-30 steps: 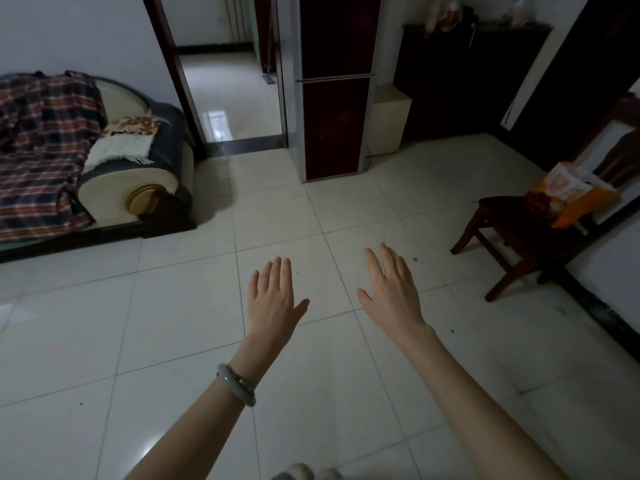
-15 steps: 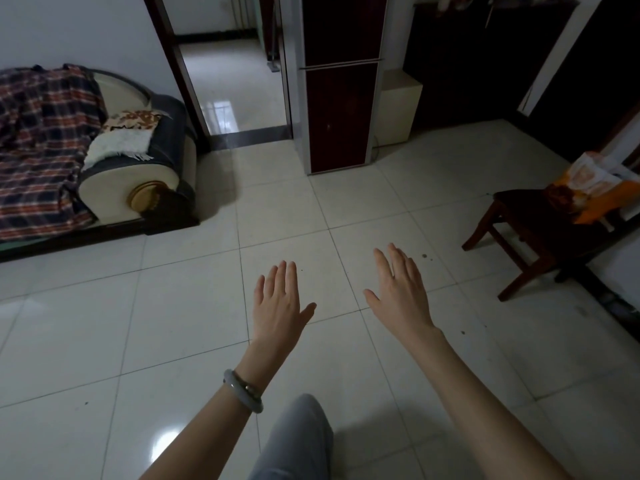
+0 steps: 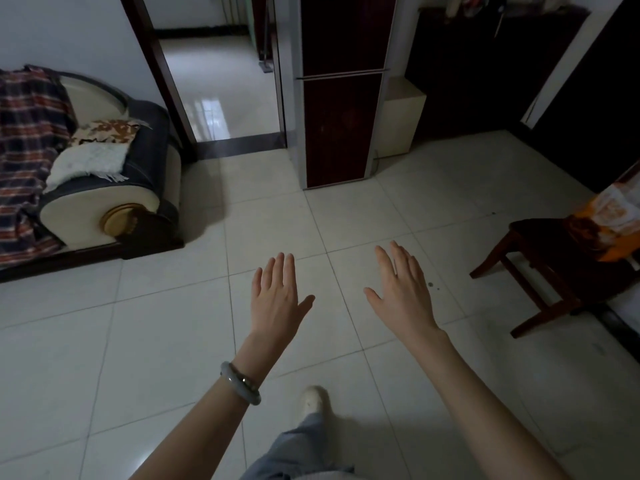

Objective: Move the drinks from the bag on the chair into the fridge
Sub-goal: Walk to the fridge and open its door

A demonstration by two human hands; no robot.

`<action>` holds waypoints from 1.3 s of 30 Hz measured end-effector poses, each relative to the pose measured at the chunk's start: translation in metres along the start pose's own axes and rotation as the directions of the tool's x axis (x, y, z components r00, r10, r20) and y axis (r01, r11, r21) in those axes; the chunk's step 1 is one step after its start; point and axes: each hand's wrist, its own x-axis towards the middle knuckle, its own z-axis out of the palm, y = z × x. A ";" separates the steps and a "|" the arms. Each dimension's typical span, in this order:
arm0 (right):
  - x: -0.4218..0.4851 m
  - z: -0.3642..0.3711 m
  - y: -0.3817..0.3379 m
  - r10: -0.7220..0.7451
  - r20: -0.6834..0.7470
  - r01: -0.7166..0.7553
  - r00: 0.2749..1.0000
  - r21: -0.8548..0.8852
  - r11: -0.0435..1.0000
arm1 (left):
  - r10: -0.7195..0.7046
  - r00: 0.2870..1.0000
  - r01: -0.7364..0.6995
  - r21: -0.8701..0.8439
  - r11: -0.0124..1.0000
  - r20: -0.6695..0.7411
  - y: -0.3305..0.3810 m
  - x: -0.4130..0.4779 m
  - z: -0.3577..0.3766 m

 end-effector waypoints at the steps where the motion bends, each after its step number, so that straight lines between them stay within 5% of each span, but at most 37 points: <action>1: 0.012 0.002 0.000 -0.002 -0.006 0.002 1.000 -0.010 1.000 | 0.006 1.000 -0.006 0.010 1.000 0.005 -0.002 0.013 -0.001; 19: 0.225 0.032 -0.014 -0.042 -0.030 0.042 0.999 -0.001 0.999 | -0.013 1.000 0.013 -0.008 1.000 -0.013 -0.061 0.222 0.009; 39: 0.530 0.090 0.060 -0.012 -0.005 0.012 1.000 0.004 1.000 | 0.037 0.999 -0.037 -0.004 0.999 0.027 -0.053 0.545 0.041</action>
